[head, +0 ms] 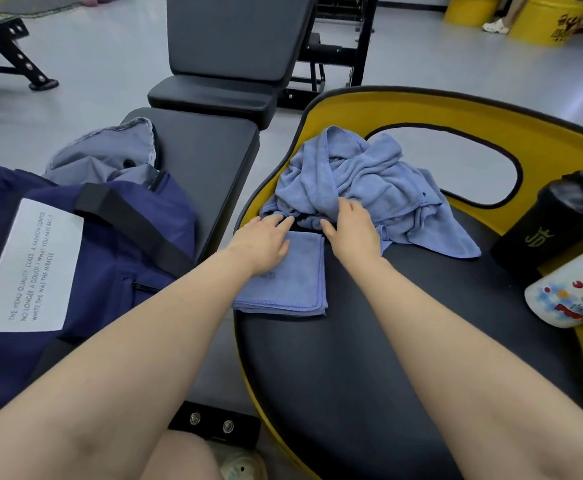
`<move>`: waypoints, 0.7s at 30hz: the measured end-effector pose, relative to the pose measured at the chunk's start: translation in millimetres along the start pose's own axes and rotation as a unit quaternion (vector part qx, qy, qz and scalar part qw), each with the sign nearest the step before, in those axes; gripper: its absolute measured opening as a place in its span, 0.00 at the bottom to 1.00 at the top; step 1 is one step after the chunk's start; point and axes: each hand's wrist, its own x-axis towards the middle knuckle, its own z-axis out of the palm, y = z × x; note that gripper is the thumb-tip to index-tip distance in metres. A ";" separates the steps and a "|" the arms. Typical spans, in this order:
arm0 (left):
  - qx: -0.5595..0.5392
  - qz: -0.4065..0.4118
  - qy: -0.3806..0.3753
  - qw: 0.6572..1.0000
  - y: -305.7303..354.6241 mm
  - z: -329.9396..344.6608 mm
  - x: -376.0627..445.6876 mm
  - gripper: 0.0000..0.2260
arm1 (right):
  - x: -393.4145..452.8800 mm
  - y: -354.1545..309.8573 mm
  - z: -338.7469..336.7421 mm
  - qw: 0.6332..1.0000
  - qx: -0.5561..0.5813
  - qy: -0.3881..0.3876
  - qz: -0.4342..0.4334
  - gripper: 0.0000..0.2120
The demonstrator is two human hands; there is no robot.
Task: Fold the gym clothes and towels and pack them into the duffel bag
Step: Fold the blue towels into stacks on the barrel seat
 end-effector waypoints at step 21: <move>-0.327 0.013 0.142 0.934 60.7 -104.3 12.8 0.12 | -3.8 -23.6 -102.9 0.971 0.238 0.018 -0.004 0.08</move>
